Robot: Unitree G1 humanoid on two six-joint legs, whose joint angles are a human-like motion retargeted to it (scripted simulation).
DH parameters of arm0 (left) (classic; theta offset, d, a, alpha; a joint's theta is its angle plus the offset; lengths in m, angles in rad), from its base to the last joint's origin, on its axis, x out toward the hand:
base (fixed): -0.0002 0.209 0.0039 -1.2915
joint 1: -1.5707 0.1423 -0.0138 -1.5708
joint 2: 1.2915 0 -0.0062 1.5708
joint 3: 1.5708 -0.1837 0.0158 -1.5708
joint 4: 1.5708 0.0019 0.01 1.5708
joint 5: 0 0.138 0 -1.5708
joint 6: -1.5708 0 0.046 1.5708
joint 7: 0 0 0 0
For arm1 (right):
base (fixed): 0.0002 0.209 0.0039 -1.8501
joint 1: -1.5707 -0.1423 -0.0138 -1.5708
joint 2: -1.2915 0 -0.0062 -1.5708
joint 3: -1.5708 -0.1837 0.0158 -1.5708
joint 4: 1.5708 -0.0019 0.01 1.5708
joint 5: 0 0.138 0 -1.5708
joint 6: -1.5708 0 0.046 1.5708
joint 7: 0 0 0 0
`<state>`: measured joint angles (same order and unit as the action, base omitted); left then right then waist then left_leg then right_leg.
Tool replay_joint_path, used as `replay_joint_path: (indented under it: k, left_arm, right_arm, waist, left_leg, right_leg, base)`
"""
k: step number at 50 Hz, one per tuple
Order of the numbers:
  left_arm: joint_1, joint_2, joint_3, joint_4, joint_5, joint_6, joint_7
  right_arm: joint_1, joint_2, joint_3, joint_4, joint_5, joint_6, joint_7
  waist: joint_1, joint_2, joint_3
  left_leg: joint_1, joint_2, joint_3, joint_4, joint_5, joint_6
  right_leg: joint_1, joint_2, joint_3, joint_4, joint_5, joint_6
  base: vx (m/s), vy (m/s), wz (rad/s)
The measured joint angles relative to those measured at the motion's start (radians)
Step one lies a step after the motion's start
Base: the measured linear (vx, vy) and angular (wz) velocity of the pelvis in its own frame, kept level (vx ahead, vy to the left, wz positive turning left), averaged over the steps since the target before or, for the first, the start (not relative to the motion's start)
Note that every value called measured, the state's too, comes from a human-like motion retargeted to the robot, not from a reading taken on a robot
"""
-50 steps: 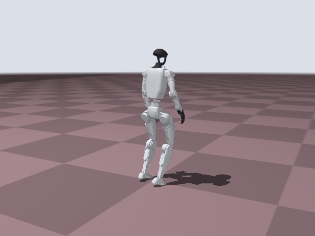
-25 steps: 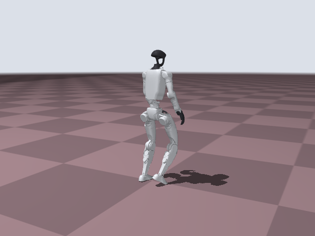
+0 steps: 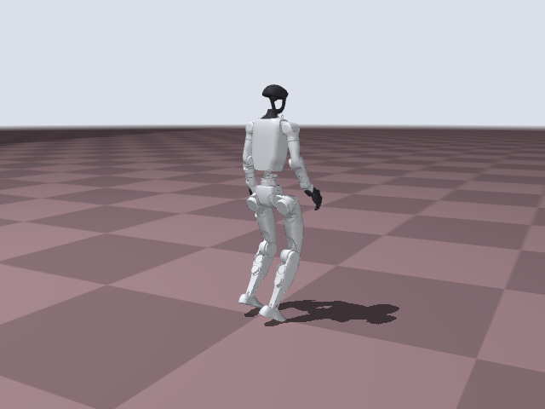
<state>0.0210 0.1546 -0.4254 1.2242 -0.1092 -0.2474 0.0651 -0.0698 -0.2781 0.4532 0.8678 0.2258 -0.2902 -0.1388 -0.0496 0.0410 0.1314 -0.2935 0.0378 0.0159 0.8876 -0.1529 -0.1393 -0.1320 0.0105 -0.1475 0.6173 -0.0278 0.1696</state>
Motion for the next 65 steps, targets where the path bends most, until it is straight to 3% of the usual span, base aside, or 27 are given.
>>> replay_joint_path:
  k: [3, 7, 10, 12, 16, 21, 25, 29, 32, 35, 38, 40, 43, 45, 47, 50, 53, 55, 58, 61, 63, 65]
  left_arm:
    - [0.039, 0.002, 0.008, 0.01, -0.021, 0.005, -0.017]
    - [0.049, -0.01, 0.011, 0.045, -0.027, 0.011, -0.012]
    - [0.01, -0.026, 0.014, 0.077, -0.039, 0.014, -0.023]
    - [-0.014, -0.032, -0.002, 0.067, -0.048, 0.013, -0.022]
    - [-0.095, -0.029, -0.057, -0.002, -0.06, 0.001, 0.011]
    - [-0.265, -0.003, -0.121, -0.15, -0.097, -0.034, 0.085]
    - [-0.395, 0.003, -0.121, -0.275, -0.114, -0.065, 0.165]
    - [-0.352, -0.009, -0.107, -0.363, -0.116, -0.088, 0.184]
    - [-0.254, -0.016, -0.094, -0.371, -0.106, -0.085, 0.158]
    - [-0.137, -0.017, -0.07, -0.301, -0.099, -0.057, 0.117]
    - [-0.043, -0.008, -0.03, -0.182, -0.107, -0.018, 0.077]
    - [0.003, -0.001, 0.012, -0.101, -0.118, 0.004, 0.042]
    - [0.085, 0.003, 0.054, -0.065, -0.146, 0.012, -0.005]
    - [0.106, -0.007, 0.055, -0.091, -0.158, 0.013, -0.007]
    - [0.072, -0.015, 0.031, -0.145, -0.162, 0.008, 0.02]
    - [-0.044, -0.012, -0.024, -0.257, -0.171, -0.02, 0.075]
    - [-0.184, -0.003, -0.058, -0.429, -0.204, -0.066, 0.113]
    - [-0.257, 0.001, -0.068, -0.55, -0.233, -0.1, 0.131]
    - [-0.304, -0.008, -0.074, -0.662, -0.258, -0.132, 0.16]
    - [-0.283, -0.022, -0.073, -0.629, -0.274, -0.106, 0.143]
    - [-0.223, -0.024, -0.073, -0.539, -0.262, -0.082, 0.109]
    - [-0.124, -0.016, -0.07, -0.443, -0.244, -0.062, 0.072]
  right_arm:
    - [-0.011, -0.016, -0.017, -0.051, 0.002, -0.017, -0.018]
    - [-0.05, -0.023, -0.039, -0.068, -0.012, -0.02, -0.047]
    - [-0.074, -0.004, -0.049, -0.039, -0.001, -0.016, -0.049]
    - [-0.059, 0.004, -0.035, -0.025, 0.009, -0.01, -0.037]
    - [-0.03, 0.006, 0.002, 0.002, 0.036, 0.001, -0.009]
    - [-0.022, 0.001, 0.015, 0.047, 0.082, 0.011, -0.014]
    - [-0.022, 0.005, -0.024, 0.069, 0.094, -0.002, -0.061]
    - [0.022, 0.015, -0.046, 0.037, 0.089, -0.019, -0.102]
    - [0.047, 0.018, -0.049, -0.027, 0.06, -0.028, -0.117]
    - [0.041, 0.011, -0.036, -0.107, 0.014, -0.038, -0.129]
    - [-0.024, -0.024, -0.031, -0.191, -0.038, -0.048, -0.132]
    - [-0.089, -0.047, -0.036, -0.227, -0.057, -0.047, -0.13]
    - [-0.12, -0.041, -0.027, -0.252, -0.058, -0.044, -0.115]
    - [-0.11, -0.026, -0.006, -0.236, -0.061, -0.044, -0.106]
    - [-0.091, -0.01, 0.01, -0.19, -0.059, -0.042, -0.102]
    - [-0.053, 0.009, 0.016, -0.098, -0.037, -0.022, -0.101]
    - [0.002, 0.024, 0.006, -0.028, -0.008, 0.001, -0.107]
    - [0.042, 0.031, -0.004, -0.005, 0.001, 0.012, -0.118]
    - [0.054, 0.036, -0.008, 0.01, -0.011, 0.015, -0.145]
    - [-0.031, 0.033, -0.009, 0.012, -0.035, 0.015, -0.162]
    - [-0.092, 0.029, -0.014, -0.027, -0.047, 0.003, -0.168]
    - [-0.128, 0.024, -0.02, -0.11, -0.05, -0.015, -0.176]
  waist:
    - [0.015, 0.007, -0.001]
    - [0.025, 0.015, 0.016]
    - [0.004, 0.006, 0.019]
    - [-0.017, -0.005, 0.007]
    - [-0.067, -0.037, -0.007]
    - [-0.131, -0.066, -0.004]
    - [-0.156, -0.073, 0.012]
    - [-0.142, -0.049, -0.009]
    - [-0.105, -0.032, -0.023]
    - [-0.05, -0.018, -0.019]
    - [0.012, -0.001, 0.003]
    - [0.042, 0.008, 0.016]
    - [0.046, -0.005, -0.002]
    - [0.024, -0.024, -0.023]
    - [-0.008, -0.037, -0.036]
    - [-0.067, -0.041, -0.045]
    - [-0.12, -0.022, -0.044]
    - [-0.137, -0.001, -0.043]
    - [-0.12, 0.021, -0.023]
    - [-0.08, 0.037, 0.007]
    - [-0.047, 0.038, 0.008]
    - [-0.014, 0.029, -0.004]
  left_leg:
    - [-0.037, 0.013, 0.013, 0.04, -0.047, 0.015]
    - [-0.054, 0.042, 0.035, 0.099, -0.174, 0.054]
    - [-0.014, 0.037, 0.053, 0.05, -0.161, 0.066]
    - [0.025, 0.014, 0.054, -0.012, -0.11, 0.056]
    - [0.111, -0.056, 0.048, -0.142, -0.054, 0.051]
    - [0.218, -0.126, 0.016, -0.303, -0.139, 0.091]
    - [0.297, -0.151, -0.006, -0.456, -0.181, 0.111]
    - [0.288, -0.128, -0.01, -0.464, -0.079, 0.063]
    - [0.197, -0.093, 0.002, -0.283, -0.027, 0.026]
    - [0.065, -0.044, 0.018, 0.03, -0.029, 0.011]
    - [-0.07, 0.02, 0.038, 0.303, -0.082, 0.029]
    - [-0.134, 0.052, 0.051, 0.365, -0.112, 0.053]
    - [-0.123, 0.031, 0.069, 0.245, -0.101, 0.073]
    - [-0.063, -0.013, 0.078, 0.118, -0.067, 0.08]
    - [0.015, -0.055, 0.075, 0.003, -0.057, 0.089]
    - [0.135, -0.097, 0.048, -0.152, -0.082, 0.09]
    - [0.206, -0.084, 0.033, -0.209, -0.082, 0.071]
    - [0.207, -0.05, 0.032, -0.136, -0.073, 0.053]
    - [0.136, 0.032, 0.055, 0.168, -0.034, 0.053]
    - [0.005, 0.124, 0.099, 0.422, -0.068, 0.121]
    - [-0.068, 0.136, 0.126, 0.437, -0.134, 0.153]
    - [-0.11, 0.101, 0.142, 0.332, -0.168, 0.143]
  right_leg:
    - [0.035, 0.007, 0.002, -0.031, -0.04, -0.01]
    - [0.075, 0.011, -0.003, -0.034, -0.227, -0.066]
    - [0.085, 0.002, 0.004, -0.045, -0.194, -0.07]
    - [0.057, -0.014, 0.006, -0.009, -0.098, -0.044]
    - [-0.055, -0.082, -0.01, 0.176, -0.013, -0.014]
    - [-0.199, -0.185, -0.045, 0.408, -0.084, -0.035]
    - [-0.263, -0.229, -0.062, 0.441, -0.14, -0.035]
    - [-0.233, -0.204, -0.096, 0.329, -0.139, -0.035]
    - [-0.167, -0.152, -0.099, 0.245, -0.135, -0.037]
    - [-0.076, -0.083, -0.073, 0.183, -0.185, -0.055]
    - [0.013, -0.018, -0.031, 0.123, -0.317, -0.104]
    - [0.054, 0.008, -0.007, 0.081, -0.352, -0.121]
    - [0.058, -0.009, 0.013, 0.097, -0.24, -0.085]
    - [-0.002, -0.048, 0.016, 0.212, -0.125, -0.055]
    - [-0.088, -0.094, 0.001, 0.359, -0.091, -0.059]
    - [-0.192, -0.138, -0.025, 0.467, -0.145, -0.074]
    - [-0.231, -0.12, -0.036, 0.353, -0.188, -0.067]
    - [-0.224, -0.084, -0.039, 0.25, -0.21, -0.072]
    - [-0.166, -0.028, -0.038, 0.216, -0.33, -0.14]
    - [-0.081, 0.021, -0.026, 0.162, -0.406, -0.185]
    - [-0.015, 0.038, -0.003, 0.088, -0.377, -0.168]
    - [0.048, 0.037, 0.025, 0.02, -0.304, -0.123]
  base:
    - [0.0, -0.01, -0.06]
    - [0.01, -0.01, -0.1]
    - [0.0, 0.0, 0.0]
    - [0.0, 0.0, 0.0]
    - [0.0, 0.0, 0.0]
    - [0.0, 0.0, 0.0]
    - [0.0, 0.0, 0.0]
    - [0.01, -0.01, 0.0]
    - [0.0, -0.01, -0.06]
    - [0.0, -0.03, -0.31]
    - [0.01, -0.02, -0.49]
    - [0.03, -0.01, -0.55]
    - [0.03, 0.01, -0.56]
    - [0.02, 0.02, -0.4]
    - [0.01, 0.01, -0.11]
    - [0.01, 0.0, 0.22]
    - [0.01, -0.02, 0.51]
    - [-0.01, -0.03, 0.37]
    - [-0.01, -0.01, 0.07]
    - [0.0, -0.01, -0.07]
    - [0.01, 0.0, -0.45]
    - [0.04, 0.03, -0.75]
